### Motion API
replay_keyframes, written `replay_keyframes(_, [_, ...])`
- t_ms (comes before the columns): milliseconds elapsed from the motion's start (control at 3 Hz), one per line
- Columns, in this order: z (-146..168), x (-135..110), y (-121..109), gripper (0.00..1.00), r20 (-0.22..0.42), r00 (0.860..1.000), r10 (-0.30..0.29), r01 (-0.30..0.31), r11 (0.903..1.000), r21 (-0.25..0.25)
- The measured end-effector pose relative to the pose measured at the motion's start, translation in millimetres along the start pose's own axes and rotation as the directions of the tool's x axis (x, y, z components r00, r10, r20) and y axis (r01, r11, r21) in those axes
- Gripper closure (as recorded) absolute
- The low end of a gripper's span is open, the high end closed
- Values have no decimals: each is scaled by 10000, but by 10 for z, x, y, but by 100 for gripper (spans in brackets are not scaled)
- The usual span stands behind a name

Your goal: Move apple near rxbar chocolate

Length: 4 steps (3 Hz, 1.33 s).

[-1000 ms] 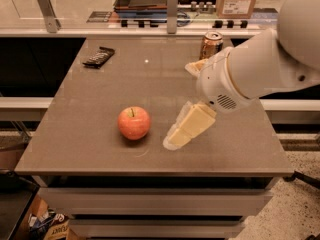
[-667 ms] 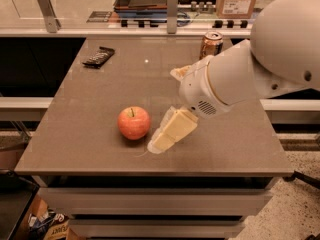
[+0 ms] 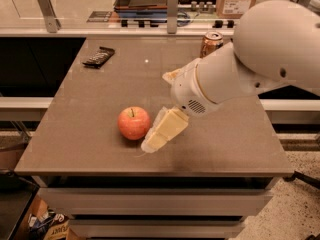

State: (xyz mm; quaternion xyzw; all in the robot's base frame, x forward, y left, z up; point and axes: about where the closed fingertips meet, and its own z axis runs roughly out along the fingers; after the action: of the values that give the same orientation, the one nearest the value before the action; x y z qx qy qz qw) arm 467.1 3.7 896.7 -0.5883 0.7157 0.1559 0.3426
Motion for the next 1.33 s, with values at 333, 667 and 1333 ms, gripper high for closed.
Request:
replay_keyframes(333, [274, 20, 13, 0, 297, 9993, 236, -220, 9983, -536])
replay_keyframes(667, [493, 30, 55, 0, 780, 9957, 503, -447, 9964, -720])
replay_keyframes(1333, [709, -48, 130, 0, 1744, 9812, 820, -784, 9965, -275])
